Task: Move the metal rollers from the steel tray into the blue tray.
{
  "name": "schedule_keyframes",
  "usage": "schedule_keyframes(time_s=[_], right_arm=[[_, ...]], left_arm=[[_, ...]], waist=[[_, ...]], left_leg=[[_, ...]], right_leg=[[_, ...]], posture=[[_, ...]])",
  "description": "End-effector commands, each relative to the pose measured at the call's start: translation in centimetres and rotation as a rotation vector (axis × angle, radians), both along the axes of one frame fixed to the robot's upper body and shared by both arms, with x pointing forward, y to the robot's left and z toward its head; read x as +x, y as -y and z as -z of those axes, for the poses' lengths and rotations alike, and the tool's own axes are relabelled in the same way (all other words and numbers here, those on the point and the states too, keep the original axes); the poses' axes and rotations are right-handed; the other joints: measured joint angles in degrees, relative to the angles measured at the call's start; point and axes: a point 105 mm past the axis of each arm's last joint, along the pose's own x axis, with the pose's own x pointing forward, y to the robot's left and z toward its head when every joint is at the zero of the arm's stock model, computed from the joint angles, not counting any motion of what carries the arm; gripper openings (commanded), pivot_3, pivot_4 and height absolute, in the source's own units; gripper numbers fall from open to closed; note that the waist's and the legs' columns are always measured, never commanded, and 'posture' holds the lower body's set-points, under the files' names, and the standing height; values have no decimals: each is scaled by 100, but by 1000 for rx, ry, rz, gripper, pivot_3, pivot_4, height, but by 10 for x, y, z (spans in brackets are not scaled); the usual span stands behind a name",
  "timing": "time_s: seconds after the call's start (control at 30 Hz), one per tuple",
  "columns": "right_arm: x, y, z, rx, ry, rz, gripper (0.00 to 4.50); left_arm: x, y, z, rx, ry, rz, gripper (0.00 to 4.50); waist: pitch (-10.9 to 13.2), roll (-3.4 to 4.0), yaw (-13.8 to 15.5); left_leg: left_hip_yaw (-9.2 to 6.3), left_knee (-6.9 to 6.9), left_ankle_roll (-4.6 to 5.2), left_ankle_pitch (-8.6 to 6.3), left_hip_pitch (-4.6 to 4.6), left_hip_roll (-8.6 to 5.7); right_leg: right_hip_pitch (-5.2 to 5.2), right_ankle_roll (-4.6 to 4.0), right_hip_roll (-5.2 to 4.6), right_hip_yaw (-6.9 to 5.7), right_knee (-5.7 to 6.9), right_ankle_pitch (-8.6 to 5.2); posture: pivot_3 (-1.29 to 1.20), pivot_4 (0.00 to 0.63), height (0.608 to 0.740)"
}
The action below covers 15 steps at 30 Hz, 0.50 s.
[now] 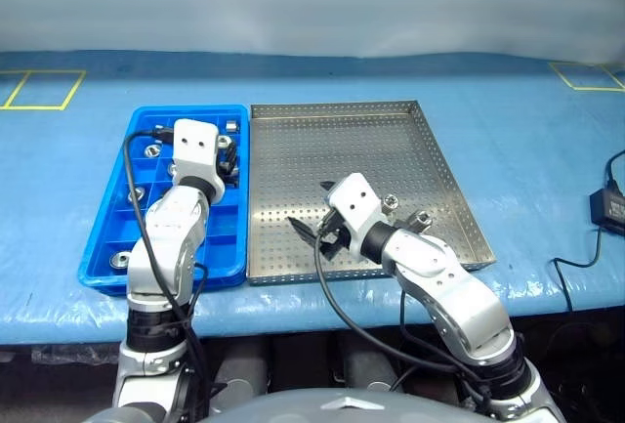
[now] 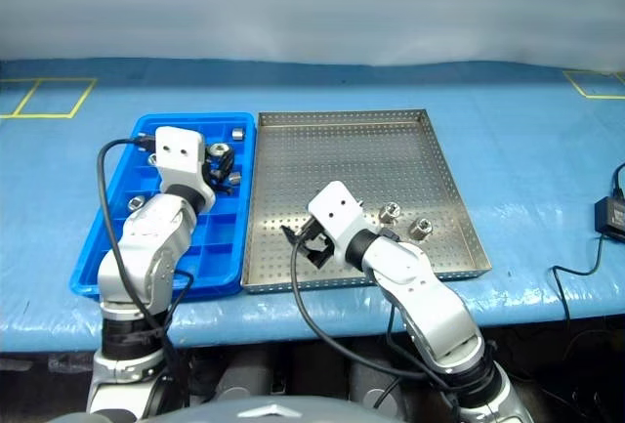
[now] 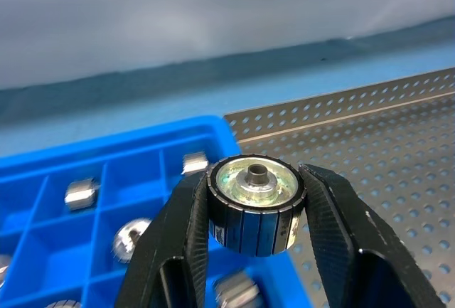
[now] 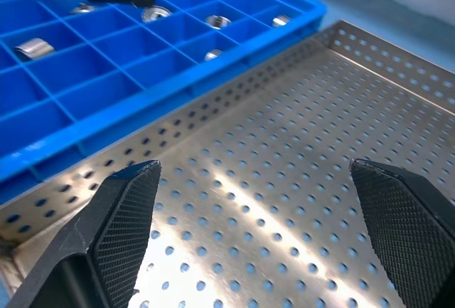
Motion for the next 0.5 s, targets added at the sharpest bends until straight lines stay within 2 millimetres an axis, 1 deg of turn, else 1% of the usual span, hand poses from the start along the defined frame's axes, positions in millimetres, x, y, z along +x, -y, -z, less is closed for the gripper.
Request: schedule_keyframes(time_s=[0.03, 0.2, 0.33, 0.5], right_arm=[[-3, -8, -7, 19, 31, -58, 4500], [-5, -9, -6, 18, 24, -64, 4500], [-6, -6, -4, 16, 17, -47, 4500], [-7, -2, -2, 20, 11, -22, 4500]], left_arm=[[-7, -7, 0, 34, 11, -52, 1665], [-9, -19, 18, 30, -46, -125, 1665], [-11, -31, 34, 51, -111, -217, 1665], [-19, -34, 51, 58, -198, -240, 1665]], waist=[[0, 0, 47], [0, 0, 112], [0, -1, 115], [0, -1, 84]], left_leg=[[0, 0, 0, 0, 0, -1], [-1, 1, 0, 1, 0, 0], [-1, 1, -1, 2, 0, 0], [-2, -2, -1, 2, -2, 1]], right_leg=[[1, -3, -1, -1, 0, -2], [1, -10, 0, -3, 0, -5], [1, -12, 0, -4, -1, -6], [-2, -12, 0, -4, 0, -6]], posture=[[114, 150, 740], [107, 150, 740], [87, 150, 740], [70, 150, 740]])
